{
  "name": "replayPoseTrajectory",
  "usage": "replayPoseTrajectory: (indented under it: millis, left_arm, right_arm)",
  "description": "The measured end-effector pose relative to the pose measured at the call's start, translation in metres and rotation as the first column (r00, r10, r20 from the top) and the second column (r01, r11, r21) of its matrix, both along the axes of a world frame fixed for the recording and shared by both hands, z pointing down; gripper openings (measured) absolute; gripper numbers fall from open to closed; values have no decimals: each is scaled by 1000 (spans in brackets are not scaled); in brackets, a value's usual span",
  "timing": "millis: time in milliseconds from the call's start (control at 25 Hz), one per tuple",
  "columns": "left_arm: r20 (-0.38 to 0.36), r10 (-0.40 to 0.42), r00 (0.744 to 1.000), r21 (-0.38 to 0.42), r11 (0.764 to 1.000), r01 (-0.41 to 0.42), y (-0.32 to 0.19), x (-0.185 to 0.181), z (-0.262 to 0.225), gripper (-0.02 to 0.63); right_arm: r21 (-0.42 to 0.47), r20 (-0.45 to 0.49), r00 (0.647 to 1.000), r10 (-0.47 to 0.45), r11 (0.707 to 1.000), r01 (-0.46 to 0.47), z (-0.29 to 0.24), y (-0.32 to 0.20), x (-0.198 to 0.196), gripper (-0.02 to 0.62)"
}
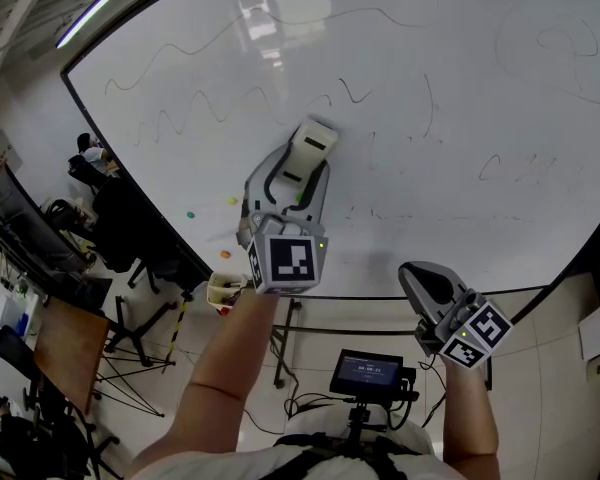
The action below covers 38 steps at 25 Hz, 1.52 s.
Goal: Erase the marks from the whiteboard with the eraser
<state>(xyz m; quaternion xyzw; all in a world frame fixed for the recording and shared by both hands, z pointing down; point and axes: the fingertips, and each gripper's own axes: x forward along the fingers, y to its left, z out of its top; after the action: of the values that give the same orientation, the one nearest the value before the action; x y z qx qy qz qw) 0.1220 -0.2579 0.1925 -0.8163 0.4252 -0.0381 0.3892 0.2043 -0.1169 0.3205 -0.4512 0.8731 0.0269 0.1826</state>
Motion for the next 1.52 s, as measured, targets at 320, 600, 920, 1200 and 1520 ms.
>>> replayPoseTrajectory:
  millis: [320, 600, 920, 1200, 1520]
  left_arm:
    - [170, -3, 985, 17, 1000, 0, 5, 13, 35, 247]
    - [132, -49, 990, -3, 999, 50, -10, -22, 30, 247]
    - [30, -42, 999, -109, 993, 46, -16, -35, 20, 247]
    - [156, 19, 988, -67, 998, -8, 7, 16, 36, 247]
    - [154, -65, 986, 13, 998, 64, 5, 8, 7, 249]
  right_arm:
    - [-11, -6, 1000, -11, 1000, 11, 4, 4, -6, 2]
    - [2, -15, 999, -31, 1000, 31, -3, 9, -16, 2]
    - [11, -16, 999, -28, 1000, 28, -5, 21, -19, 2]
    - [-4, -10, 1000, 6, 1000, -6, -1, 34, -2, 2]
    - [-18, -2, 1000, 11, 1000, -11, 6, 38, 5, 2]
